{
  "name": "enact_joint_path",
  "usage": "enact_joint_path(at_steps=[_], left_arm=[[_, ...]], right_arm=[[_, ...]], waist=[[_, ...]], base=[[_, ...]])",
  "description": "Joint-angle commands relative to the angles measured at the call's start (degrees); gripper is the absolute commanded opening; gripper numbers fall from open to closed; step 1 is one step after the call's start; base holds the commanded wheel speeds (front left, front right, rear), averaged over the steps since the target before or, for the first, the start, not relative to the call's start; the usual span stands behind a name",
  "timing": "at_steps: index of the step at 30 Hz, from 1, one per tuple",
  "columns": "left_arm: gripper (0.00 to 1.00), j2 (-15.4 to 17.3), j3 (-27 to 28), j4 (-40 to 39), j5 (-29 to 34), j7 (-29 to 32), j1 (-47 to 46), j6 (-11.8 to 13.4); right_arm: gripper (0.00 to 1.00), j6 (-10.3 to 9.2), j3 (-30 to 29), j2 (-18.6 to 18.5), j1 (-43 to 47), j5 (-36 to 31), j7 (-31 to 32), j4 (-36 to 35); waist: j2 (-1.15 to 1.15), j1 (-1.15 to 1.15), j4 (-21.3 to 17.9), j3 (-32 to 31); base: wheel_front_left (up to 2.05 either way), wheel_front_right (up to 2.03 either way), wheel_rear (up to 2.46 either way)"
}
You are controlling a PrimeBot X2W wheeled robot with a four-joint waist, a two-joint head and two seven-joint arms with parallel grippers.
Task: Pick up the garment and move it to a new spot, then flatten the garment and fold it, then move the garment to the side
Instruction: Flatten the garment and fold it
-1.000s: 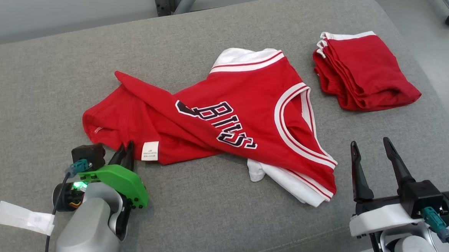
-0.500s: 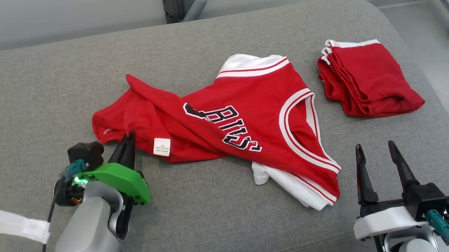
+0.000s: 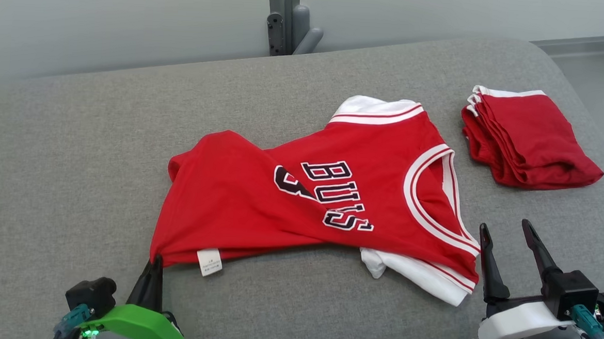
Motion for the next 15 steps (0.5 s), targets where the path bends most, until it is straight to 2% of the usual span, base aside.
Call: enact_joint_path(at_steps=[1, 15], left_arm=[[0.00, 0.47, 0.11, -0.22, -0.36, 0.24, 1.35, 0.50], [0.00, 1.77, 0.53, 6.39, -1.38, -0.08, 5.67, 1.07]], right_arm=[[1.00, -0.09, -0.06, -0.08, 1.01, 0.12, -0.22, 0.29], [1.00, -0.09, -0.44, -0.21, 3.52, 0.45, -0.22, 1.72]], waist=[[0.00, 0.00, 1.43, -1.46], [0.00, 0.00, 0.62, -3.15]], base=[[0.00, 0.00, 0.00], [0.00, 0.00, 0.00]])
